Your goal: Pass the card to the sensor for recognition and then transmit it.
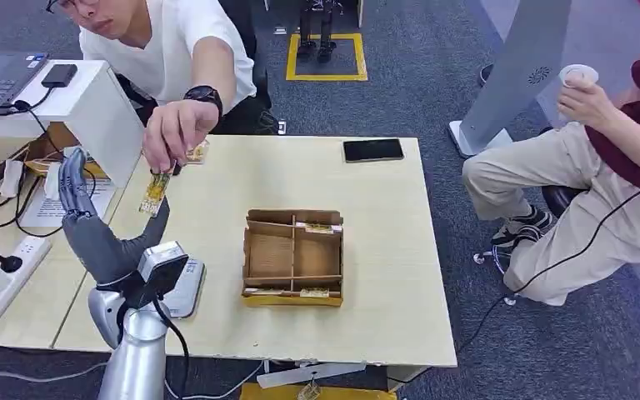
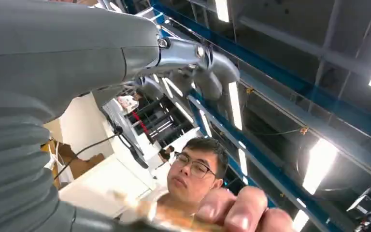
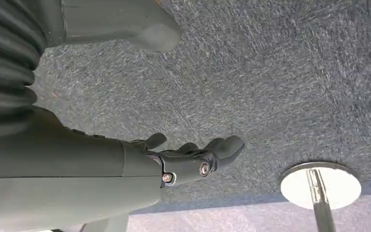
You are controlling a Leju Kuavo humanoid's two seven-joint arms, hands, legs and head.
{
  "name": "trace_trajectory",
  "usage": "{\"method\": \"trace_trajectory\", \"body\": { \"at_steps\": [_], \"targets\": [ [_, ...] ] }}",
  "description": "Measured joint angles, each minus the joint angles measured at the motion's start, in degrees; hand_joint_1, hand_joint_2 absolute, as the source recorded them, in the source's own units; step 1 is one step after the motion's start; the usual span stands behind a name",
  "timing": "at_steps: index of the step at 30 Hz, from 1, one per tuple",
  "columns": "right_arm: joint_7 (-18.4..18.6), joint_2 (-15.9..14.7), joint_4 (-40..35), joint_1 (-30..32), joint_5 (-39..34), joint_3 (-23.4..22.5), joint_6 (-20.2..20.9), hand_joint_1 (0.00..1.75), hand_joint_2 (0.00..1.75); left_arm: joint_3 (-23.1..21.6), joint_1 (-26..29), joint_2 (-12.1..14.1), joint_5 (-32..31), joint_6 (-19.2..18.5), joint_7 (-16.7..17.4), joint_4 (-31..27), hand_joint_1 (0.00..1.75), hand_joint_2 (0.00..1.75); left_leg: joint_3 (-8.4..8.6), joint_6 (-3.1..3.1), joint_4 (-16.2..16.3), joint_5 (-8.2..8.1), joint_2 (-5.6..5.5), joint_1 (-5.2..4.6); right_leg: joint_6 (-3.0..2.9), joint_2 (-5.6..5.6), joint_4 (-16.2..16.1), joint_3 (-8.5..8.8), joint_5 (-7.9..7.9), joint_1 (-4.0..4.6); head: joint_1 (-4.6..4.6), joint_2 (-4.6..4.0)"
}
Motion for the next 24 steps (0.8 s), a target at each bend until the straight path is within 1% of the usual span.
{"method": "trace_trajectory", "body": {
  "at_steps": [8,24],
  "targets": [
    [0.39,-0.04,0.2,-0.04,0.17,0.09,0.0,0.0,1.75,0.26,-0.16,-0.09,0.66,0.0,-0.55,0.39,1.75,1.75,0.0,0.0,0.0,0.0,0.0,0.0,0.0,0.0,0.0,0.0,0.0,0.0,0.0,0.0],
    [0.48,-0.07,0.22,-0.07,-0.04,0.09,0.0,0.0,1.75,0.26,-0.14,-0.09,1.79,0.07,-0.57,0.39,1.75,1.75,0.0,0.0,0.0,0.0,-0.01,0.0,0.0,-0.02,0.0,0.01,0.0,0.0,0.0,0.0]
  ]
}}
